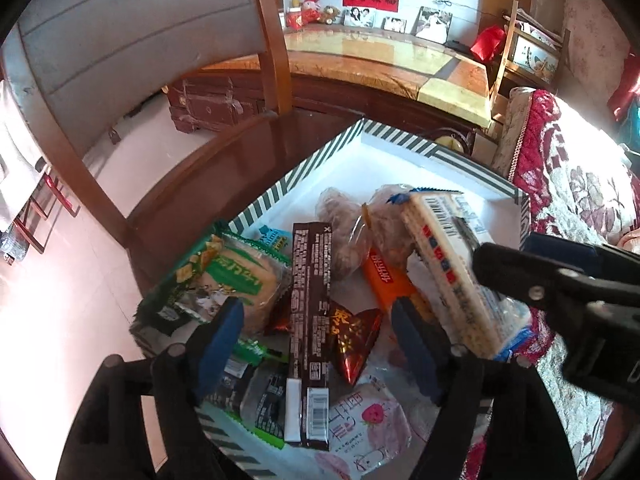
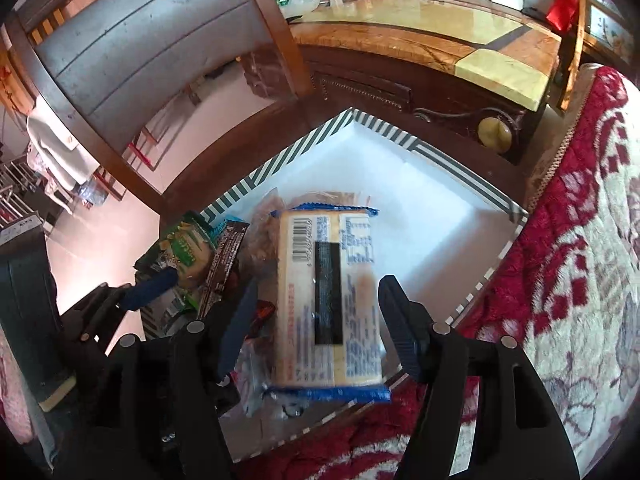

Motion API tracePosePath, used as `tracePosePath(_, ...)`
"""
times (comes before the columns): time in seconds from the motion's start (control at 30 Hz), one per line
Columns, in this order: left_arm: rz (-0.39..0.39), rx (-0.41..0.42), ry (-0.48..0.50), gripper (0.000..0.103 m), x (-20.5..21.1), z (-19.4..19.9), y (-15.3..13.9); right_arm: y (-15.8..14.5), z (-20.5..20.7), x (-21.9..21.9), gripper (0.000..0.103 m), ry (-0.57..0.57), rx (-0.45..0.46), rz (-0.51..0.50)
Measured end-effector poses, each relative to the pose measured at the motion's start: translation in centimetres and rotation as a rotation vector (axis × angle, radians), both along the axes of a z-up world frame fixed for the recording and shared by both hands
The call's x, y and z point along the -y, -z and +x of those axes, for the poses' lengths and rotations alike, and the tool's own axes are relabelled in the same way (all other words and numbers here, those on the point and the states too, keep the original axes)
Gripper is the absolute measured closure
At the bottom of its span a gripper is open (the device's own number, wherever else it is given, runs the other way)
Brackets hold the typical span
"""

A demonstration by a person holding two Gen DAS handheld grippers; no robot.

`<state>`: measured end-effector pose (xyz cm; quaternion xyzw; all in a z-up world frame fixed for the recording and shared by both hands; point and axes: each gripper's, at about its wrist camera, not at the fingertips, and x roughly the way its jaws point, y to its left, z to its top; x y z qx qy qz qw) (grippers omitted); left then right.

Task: Organize snacks
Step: 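Open both grippers to drop the chocolate stick and biscuit packets into the tray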

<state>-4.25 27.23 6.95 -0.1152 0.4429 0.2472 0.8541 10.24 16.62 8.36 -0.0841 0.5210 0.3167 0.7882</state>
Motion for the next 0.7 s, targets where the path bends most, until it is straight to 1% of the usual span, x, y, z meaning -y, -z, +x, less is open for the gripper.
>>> tracePosePath(0.07, 0.007, 0.015, -0.001, 0.019, 0.4, -0.4, -0.3, -0.7, -0.7, 1.1, 0.04, 0.026, 0.032, 0.007)
tracePosePath(0.2, 0.045, 0.056, 0.013, 0.015, 1.9, -1.2, -1.3, -1.7, -2.1, 3.9, 0.04, 0.091, 0.076, 0.041)
tracePosePath(0.27, 0.069, 0.07, 0.021, 0.009, 2.8, -1.5, -1.8, -1.8, -3.0, 5.3, 0.04, 0.118, 0.099, 0.025)
tracePosePath(0.37, 0.101, 0.097, 0.05, 0.002, 4.3, -2.2, -2.6, -1.7, -3.9, 7.1, 0.04, 0.147, 0.101, 0.025)
tracePosePath(0.47, 0.128, 0.106, 0.082, 0.001, 5.6, -2.9, -3.1, -1.6, -5.1, 8.5, 0.04, 0.164, 0.122, 0.016)
tracePosePath(0.53, 0.142, 0.113, 0.084, 0.001, 6.2, -3.3, -3.4, -1.6, -5.6, 9.4, 0.04, 0.172, 0.121, 0.019)
tracePosePath(0.7, 0.147, 0.136, 0.099, 0.001, 7.2, -4.1, -4.0, -1.6, -7.2, 10.7, 0.04, 0.172, 0.128, 0.011)
